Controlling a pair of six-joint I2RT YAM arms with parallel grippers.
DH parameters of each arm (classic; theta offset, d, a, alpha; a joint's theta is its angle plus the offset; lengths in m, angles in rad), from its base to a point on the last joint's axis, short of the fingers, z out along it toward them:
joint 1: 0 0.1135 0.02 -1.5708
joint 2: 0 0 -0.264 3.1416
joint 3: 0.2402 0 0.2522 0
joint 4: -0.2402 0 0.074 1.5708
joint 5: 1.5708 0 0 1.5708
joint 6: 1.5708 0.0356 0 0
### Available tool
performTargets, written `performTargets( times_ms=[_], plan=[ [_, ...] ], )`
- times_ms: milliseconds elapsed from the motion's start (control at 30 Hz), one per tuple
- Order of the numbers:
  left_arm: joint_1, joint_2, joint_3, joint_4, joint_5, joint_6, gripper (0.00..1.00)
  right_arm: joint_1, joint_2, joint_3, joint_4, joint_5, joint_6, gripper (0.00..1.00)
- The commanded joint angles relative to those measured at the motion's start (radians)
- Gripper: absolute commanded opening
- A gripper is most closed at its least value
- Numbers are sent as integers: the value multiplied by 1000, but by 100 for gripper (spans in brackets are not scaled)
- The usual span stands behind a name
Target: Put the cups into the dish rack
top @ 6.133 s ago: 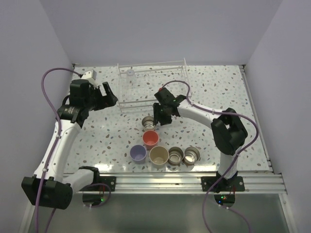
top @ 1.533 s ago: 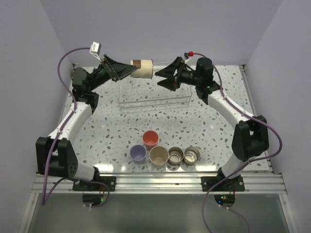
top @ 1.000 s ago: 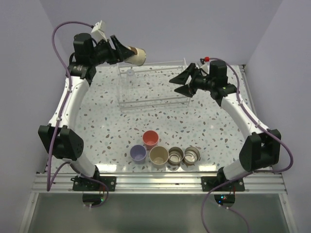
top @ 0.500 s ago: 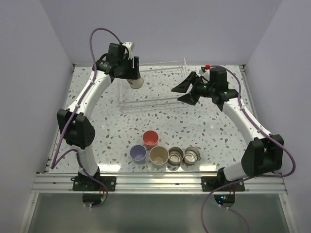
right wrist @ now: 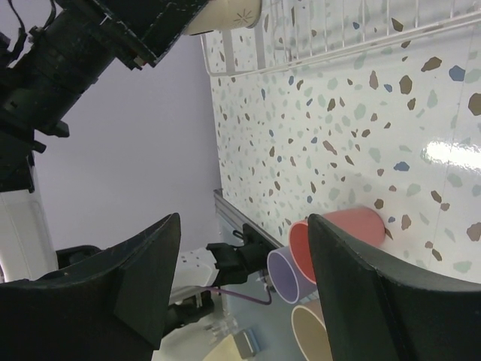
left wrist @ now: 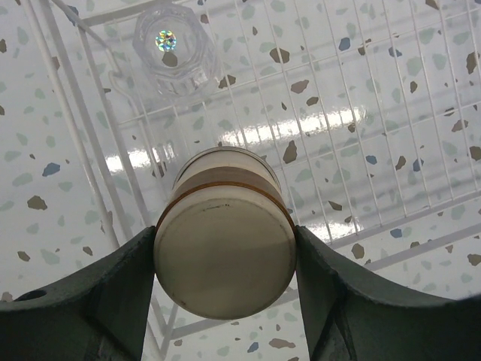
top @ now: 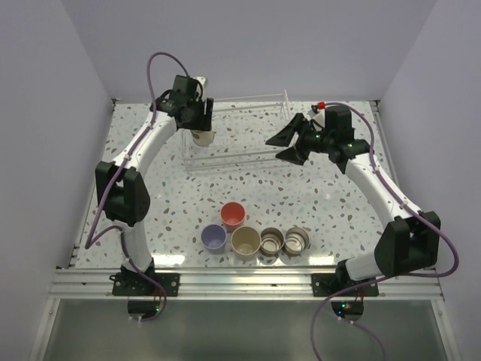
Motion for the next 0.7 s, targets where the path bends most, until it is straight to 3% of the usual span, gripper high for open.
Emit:
performTargets(
  times_ms=[0,433,667],
  plan=[
    [3,18,-17,52,-12,22,0,2,-20,-7,-15,14,-28,72],
    [3,95,-20,77,-69,-1,0,1,-32,-45,-14,14,-43,71],
    [3,139,5,88,-94,-7,6,1,-37,-50,-27,19,-60,71]
  ],
)
